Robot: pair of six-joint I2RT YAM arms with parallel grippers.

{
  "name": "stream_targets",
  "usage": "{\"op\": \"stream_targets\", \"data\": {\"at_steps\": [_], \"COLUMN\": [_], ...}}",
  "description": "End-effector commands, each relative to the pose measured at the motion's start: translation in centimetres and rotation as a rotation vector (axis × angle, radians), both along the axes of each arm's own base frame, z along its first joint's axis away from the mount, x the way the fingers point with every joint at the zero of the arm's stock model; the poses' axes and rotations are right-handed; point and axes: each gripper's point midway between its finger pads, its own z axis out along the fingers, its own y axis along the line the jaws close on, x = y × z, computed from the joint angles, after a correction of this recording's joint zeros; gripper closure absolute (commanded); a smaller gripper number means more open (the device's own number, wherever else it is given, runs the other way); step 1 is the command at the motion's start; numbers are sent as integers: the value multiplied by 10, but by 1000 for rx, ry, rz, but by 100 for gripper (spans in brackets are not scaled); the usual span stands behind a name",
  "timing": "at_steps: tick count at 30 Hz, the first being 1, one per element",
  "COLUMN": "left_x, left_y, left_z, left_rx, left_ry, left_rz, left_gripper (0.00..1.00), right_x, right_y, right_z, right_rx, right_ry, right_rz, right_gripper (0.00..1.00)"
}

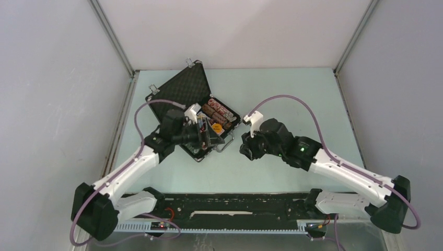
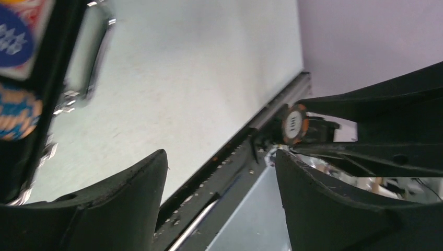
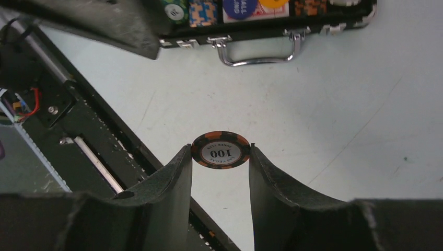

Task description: Pack up texas hold em set

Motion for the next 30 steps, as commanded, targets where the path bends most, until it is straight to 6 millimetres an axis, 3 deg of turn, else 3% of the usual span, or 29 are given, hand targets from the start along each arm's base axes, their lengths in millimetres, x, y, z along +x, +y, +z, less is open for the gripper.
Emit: {"op": "stream_targets", "data": {"at_steps": [1,5,12,22,30], "left_x": [-5,-13,-20,-33,-41], "left_y": [-34,-57,-80,-90,-101], "left_z": [73,89,74,59,55], "left_rx": [-182,-211,-132,-43,-42], "left_ry": [-79,-77,-34,-32,-20], "left_rz": [-185,-256,-347,-416,-449], "left_gripper": [21,27,47,50,60], "right_x": [-2,-11,-15,-11,-11], "right_y": [4,3,3,7,7], "right_z": [31,41,40,35,33], "right_rx": [28,43,22,4,-5], "right_ry": [-154,-185,-202,-205,-202], "right_rz": [138,167,164,155,152], "right_gripper": [66,67,67,69,69]}}
